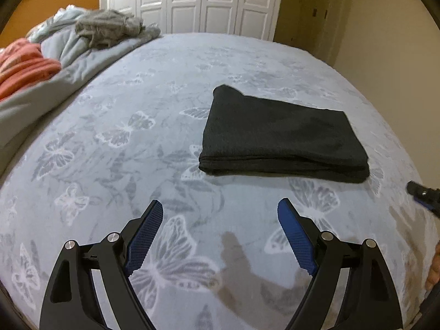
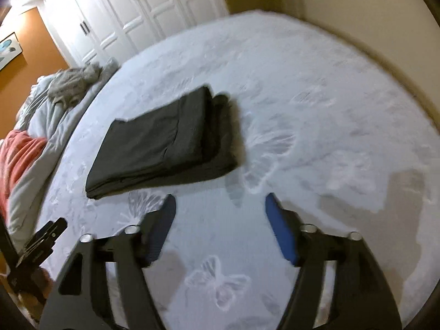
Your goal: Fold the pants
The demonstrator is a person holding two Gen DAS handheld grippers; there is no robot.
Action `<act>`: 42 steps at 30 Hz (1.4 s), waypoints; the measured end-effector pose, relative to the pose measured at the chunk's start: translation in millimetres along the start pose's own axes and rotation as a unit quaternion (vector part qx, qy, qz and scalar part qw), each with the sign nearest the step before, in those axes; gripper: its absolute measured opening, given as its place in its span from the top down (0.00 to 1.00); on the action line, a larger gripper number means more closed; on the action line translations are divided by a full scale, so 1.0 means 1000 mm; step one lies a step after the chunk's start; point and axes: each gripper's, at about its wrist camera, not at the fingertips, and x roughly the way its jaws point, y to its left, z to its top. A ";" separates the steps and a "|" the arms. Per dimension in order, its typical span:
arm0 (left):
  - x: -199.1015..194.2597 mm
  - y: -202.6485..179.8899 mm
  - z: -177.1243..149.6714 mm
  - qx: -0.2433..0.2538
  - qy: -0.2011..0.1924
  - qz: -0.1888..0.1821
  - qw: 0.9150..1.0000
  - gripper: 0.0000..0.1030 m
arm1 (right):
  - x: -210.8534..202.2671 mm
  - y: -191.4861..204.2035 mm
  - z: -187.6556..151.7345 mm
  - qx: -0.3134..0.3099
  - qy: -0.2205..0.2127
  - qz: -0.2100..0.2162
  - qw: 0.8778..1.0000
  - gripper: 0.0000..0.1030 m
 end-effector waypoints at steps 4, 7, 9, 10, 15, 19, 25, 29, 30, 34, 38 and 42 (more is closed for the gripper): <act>-0.032 -0.008 -0.011 0.042 -0.055 0.036 0.997 0.16 | -0.043 0.008 -0.026 -0.031 -0.064 -0.050 0.996 0.11; -0.049 -0.010 -0.024 0.051 -0.081 0.060 0.994 0.16 | -0.051 0.010 -0.043 -0.035 -0.072 -0.052 0.995 0.09; -0.055 -0.011 -0.028 0.051 -0.091 0.067 0.992 0.16 | -0.048 0.011 -0.049 -0.033 -0.062 -0.046 0.996 0.09; -0.056 -0.011 -0.030 0.050 -0.095 0.073 0.992 0.16 | -0.042 0.014 -0.052 -0.036 -0.053 -0.044 0.997 0.09; -0.055 -0.008 -0.034 0.057 -0.096 0.083 0.990 0.16 | -0.030 0.026 -0.064 -0.069 -0.042 -0.054 0.995 0.09; -0.050 -0.002 -0.036 0.045 -0.095 0.086 0.991 0.16 | -0.034 0.031 -0.076 -0.080 -0.063 -0.043 0.994 0.09; -0.032 -0.002 -0.042 0.039 -0.080 0.082 0.993 0.16 | -0.029 0.022 -0.083 -0.057 -0.103 -0.047 0.992 0.05; -0.026 -0.009 -0.044 0.049 -0.087 0.088 0.991 0.16 | -0.024 0.014 -0.084 -0.049 -0.103 -0.053 0.992 0.05; -0.025 -0.011 -0.044 0.050 -0.087 0.087 0.991 0.16 | -0.024 0.013 -0.083 -0.048 -0.102 -0.055 0.992 0.05; -0.025 -0.017 -0.045 0.055 -0.089 0.082 0.991 0.16 | -0.030 0.009 -0.082 -0.041 -0.107 -0.049 0.992 0.05; -0.028 -0.022 -0.048 0.063 -0.094 0.080 0.990 0.16 | -0.033 0.009 -0.082 -0.041 -0.110 -0.048 0.992 0.05; -0.028 -0.023 -0.049 0.064 -0.093 0.081 0.990 0.16 | -0.033 0.012 -0.083 -0.045 -0.108 -0.046 0.992 0.05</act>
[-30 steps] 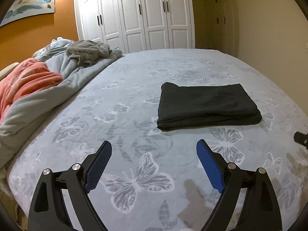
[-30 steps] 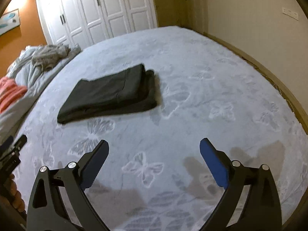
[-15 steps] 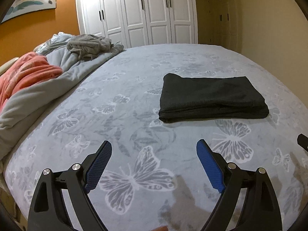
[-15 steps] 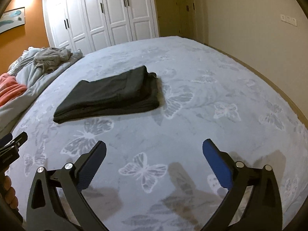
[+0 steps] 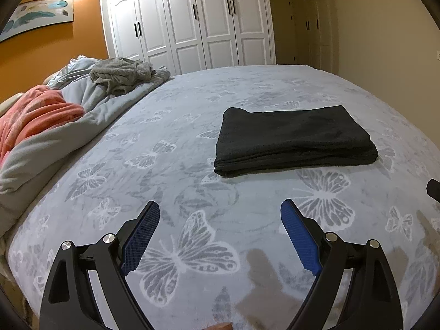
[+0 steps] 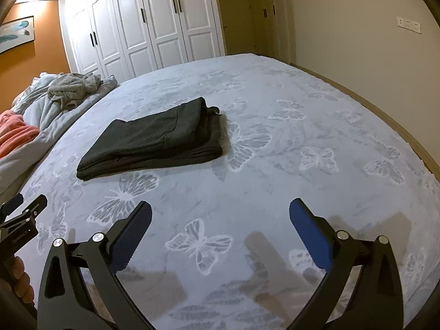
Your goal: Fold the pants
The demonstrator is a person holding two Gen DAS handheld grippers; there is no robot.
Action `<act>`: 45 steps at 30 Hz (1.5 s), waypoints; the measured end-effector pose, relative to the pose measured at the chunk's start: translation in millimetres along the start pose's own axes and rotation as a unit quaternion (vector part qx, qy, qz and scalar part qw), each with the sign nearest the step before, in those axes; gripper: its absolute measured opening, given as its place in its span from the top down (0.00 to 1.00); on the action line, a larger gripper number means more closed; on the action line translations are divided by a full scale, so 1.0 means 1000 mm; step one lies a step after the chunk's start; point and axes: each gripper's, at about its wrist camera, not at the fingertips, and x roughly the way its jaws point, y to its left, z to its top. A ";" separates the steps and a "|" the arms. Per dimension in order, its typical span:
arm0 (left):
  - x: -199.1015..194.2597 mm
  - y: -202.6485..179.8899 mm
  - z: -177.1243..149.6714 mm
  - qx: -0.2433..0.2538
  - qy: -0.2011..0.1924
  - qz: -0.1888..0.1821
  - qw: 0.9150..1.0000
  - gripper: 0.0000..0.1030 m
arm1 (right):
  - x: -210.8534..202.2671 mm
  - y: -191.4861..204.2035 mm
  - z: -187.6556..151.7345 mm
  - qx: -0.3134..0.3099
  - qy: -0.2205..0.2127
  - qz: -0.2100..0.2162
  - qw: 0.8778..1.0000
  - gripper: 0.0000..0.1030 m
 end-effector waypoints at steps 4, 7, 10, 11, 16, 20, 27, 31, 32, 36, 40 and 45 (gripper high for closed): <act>0.000 0.003 0.000 -0.007 0.003 -0.002 1.000 0.16 | -0.003 0.005 -0.002 -0.007 -0.002 0.003 1.000 0.05; 0.000 0.004 0.001 -0.009 0.003 0.000 1.000 0.16 | -0.002 0.008 -0.001 -0.013 -0.003 0.004 1.000 0.05; 0.001 0.005 0.001 -0.009 0.004 0.000 1.000 0.16 | -0.002 0.011 -0.002 -0.016 -0.003 0.005 1.000 0.05; 0.001 0.005 0.001 -0.009 0.004 0.001 1.000 0.16 | -0.001 0.011 -0.002 -0.017 -0.003 0.005 1.000 0.05; 0.001 0.005 0.001 -0.008 0.004 0.002 1.000 0.16 | -0.001 0.012 -0.002 -0.020 -0.003 0.003 1.000 0.05; 0.001 0.005 0.001 -0.008 0.004 0.001 1.000 0.16 | -0.001 0.012 -0.002 -0.020 -0.004 0.003 1.000 0.05; 0.001 0.005 0.000 -0.007 0.003 0.002 1.000 0.16 | -0.002 0.012 -0.003 -0.020 -0.003 0.004 1.000 0.05; 0.001 0.005 0.000 -0.006 0.003 0.003 1.000 0.16 | -0.002 0.013 -0.003 -0.019 -0.002 0.004 1.000 0.05; 0.001 0.006 0.000 -0.006 0.003 0.002 1.000 0.16 | -0.002 0.013 -0.003 -0.019 -0.003 0.003 1.000 0.05; 0.001 0.005 0.000 -0.006 0.003 0.002 1.000 0.16 | -0.002 0.013 -0.003 -0.020 -0.002 0.003 1.000 0.05; 0.001 0.006 0.000 -0.007 0.003 0.002 1.000 0.16 | -0.002 0.014 -0.003 -0.020 -0.002 0.003 1.000 0.05; 0.001 0.005 0.000 -0.006 0.004 0.001 1.000 0.16 | -0.003 0.014 -0.003 -0.019 -0.003 0.002 1.000 0.05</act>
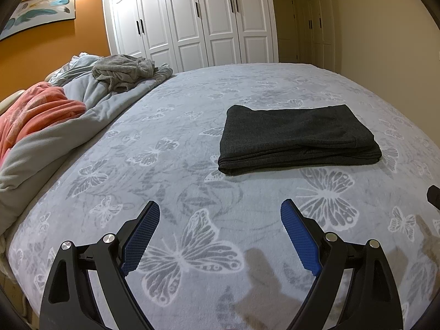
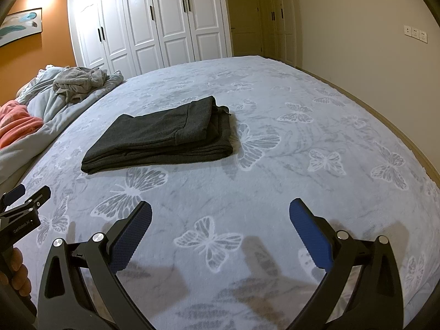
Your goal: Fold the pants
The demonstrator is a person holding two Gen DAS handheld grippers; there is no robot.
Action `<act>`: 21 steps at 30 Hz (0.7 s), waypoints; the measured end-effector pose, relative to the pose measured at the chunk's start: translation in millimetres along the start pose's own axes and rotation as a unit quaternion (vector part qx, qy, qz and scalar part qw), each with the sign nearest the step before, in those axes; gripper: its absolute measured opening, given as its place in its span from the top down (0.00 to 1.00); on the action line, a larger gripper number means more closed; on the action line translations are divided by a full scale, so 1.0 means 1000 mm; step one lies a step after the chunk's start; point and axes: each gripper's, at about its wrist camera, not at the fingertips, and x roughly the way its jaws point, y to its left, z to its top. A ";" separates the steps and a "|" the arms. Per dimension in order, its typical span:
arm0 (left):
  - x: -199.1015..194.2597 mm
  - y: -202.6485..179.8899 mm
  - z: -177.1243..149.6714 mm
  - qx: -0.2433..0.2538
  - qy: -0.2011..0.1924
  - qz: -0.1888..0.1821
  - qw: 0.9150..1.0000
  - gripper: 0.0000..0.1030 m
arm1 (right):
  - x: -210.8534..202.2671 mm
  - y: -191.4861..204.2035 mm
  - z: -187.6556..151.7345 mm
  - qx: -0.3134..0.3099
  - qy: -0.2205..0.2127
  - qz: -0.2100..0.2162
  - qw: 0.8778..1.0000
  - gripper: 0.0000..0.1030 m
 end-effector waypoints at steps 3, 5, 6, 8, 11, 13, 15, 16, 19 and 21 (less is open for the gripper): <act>0.000 0.000 0.000 0.001 -0.001 0.000 1.000 0.16 | 0.000 0.000 0.000 0.000 0.000 0.001 1.000 0.05; 0.000 0.000 0.000 0.001 -0.001 0.000 1.000 0.16 | 0.000 0.000 0.000 -0.001 0.002 0.001 1.000 0.05; 0.000 0.000 0.000 0.001 -0.001 0.000 1.000 0.16 | 0.000 0.000 0.000 -0.001 0.001 0.001 1.000 0.05; 0.000 0.001 -0.001 0.001 -0.001 0.001 1.000 0.16 | 0.000 0.000 0.000 -0.002 0.001 0.001 1.000 0.05; 0.000 0.002 -0.002 0.000 -0.003 0.004 1.000 0.16 | 0.000 0.000 0.000 -0.002 0.002 0.001 1.000 0.05; 0.001 0.003 -0.002 -0.004 -0.005 0.009 1.000 0.16 | 0.000 0.000 0.000 -0.002 0.002 0.002 1.000 0.05; 0.003 0.006 -0.003 -0.009 0.001 0.009 1.000 0.15 | 0.000 0.001 0.000 -0.003 0.002 0.002 1.000 0.05; 0.005 0.006 -0.003 -0.008 0.002 0.008 1.000 0.16 | 0.000 0.001 0.000 -0.005 0.002 0.002 1.000 0.05; 0.006 0.008 -0.002 -0.010 0.008 0.002 1.000 0.16 | 0.002 0.002 -0.001 -0.008 0.004 0.004 1.000 0.05; 0.005 0.007 -0.002 -0.010 0.014 -0.008 1.000 0.16 | 0.002 0.001 -0.002 -0.010 0.005 0.006 1.000 0.05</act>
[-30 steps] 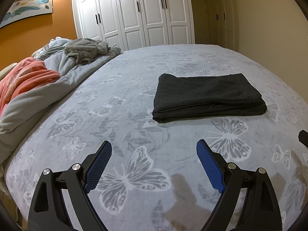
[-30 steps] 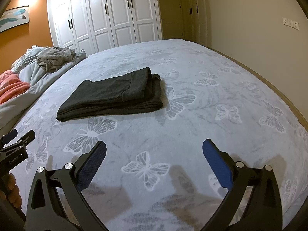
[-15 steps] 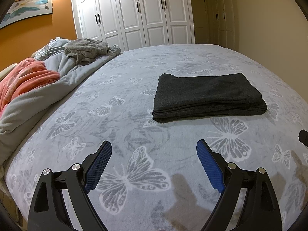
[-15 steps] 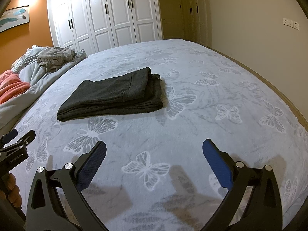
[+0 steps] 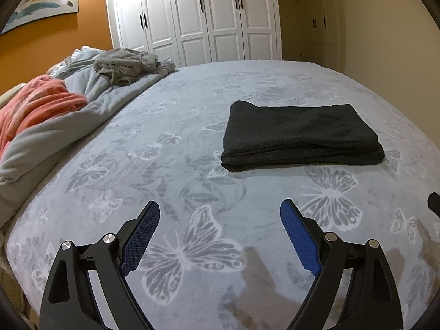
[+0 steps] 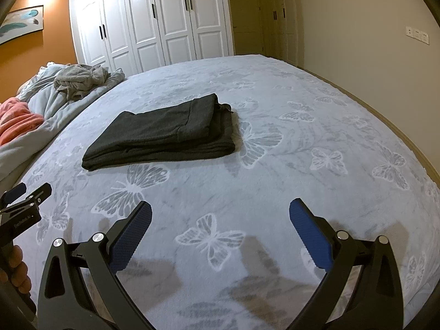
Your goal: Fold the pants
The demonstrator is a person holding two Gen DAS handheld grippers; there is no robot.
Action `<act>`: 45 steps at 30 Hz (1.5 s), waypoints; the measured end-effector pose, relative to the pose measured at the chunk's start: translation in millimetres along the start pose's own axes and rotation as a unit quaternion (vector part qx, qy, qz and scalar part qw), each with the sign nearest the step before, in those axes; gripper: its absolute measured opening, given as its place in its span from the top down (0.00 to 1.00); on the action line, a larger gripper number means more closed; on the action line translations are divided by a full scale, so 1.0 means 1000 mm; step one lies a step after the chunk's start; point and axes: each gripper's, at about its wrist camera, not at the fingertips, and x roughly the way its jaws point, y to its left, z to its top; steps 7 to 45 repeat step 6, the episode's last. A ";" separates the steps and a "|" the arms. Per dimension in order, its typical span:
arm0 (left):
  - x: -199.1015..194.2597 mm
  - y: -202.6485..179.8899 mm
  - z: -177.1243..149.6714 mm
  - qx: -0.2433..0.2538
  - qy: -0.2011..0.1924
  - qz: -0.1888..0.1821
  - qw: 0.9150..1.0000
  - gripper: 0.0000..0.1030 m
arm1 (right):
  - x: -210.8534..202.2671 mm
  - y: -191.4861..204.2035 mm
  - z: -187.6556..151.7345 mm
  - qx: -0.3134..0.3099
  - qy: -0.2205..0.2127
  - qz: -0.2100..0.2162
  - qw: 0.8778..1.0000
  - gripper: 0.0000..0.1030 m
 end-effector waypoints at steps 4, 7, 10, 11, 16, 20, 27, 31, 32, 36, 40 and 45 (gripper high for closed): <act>-0.001 -0.006 -0.001 0.011 -0.006 0.003 1.000 0.16 | 0.001 0.001 -0.001 -0.003 0.002 0.001 1.000 0.05; 0.000 -0.007 -0.002 0.017 -0.004 -0.003 1.000 0.16 | 0.002 0.001 -0.002 -0.005 0.003 0.001 1.000 0.05; 0.000 -0.007 -0.002 0.017 -0.004 -0.003 1.000 0.16 | 0.002 0.001 -0.002 -0.005 0.003 0.001 1.000 0.05; 0.000 -0.007 -0.002 0.017 -0.004 -0.003 1.000 0.16 | 0.002 0.001 -0.002 -0.005 0.003 0.001 1.000 0.05; 0.000 -0.007 -0.002 0.017 -0.004 -0.003 1.000 0.16 | 0.002 0.001 -0.002 -0.005 0.003 0.001 1.000 0.05; 0.000 -0.007 -0.002 0.017 -0.004 -0.003 1.000 0.16 | 0.002 0.001 -0.002 -0.005 0.003 0.001 1.000 0.05; 0.000 -0.007 -0.002 0.017 -0.004 -0.003 1.000 0.16 | 0.002 0.001 -0.002 -0.005 0.003 0.001 1.000 0.05; 0.000 -0.007 -0.002 0.017 -0.004 -0.003 1.000 0.16 | 0.002 0.001 -0.002 -0.005 0.003 0.001 1.000 0.05; 0.000 -0.007 -0.002 0.017 -0.004 -0.003 1.000 0.16 | 0.002 0.001 -0.002 -0.005 0.003 0.001 1.000 0.05; 0.000 -0.007 -0.002 0.017 -0.004 -0.003 1.000 0.16 | 0.002 0.001 -0.002 -0.005 0.003 0.001 1.000 0.05; 0.000 -0.007 -0.002 0.017 -0.004 -0.003 1.000 0.16 | 0.002 0.001 -0.002 -0.005 0.003 0.001 1.000 0.05; 0.000 -0.007 -0.002 0.017 -0.004 -0.003 1.000 0.16 | 0.002 0.001 -0.002 -0.005 0.003 0.001 1.000 0.05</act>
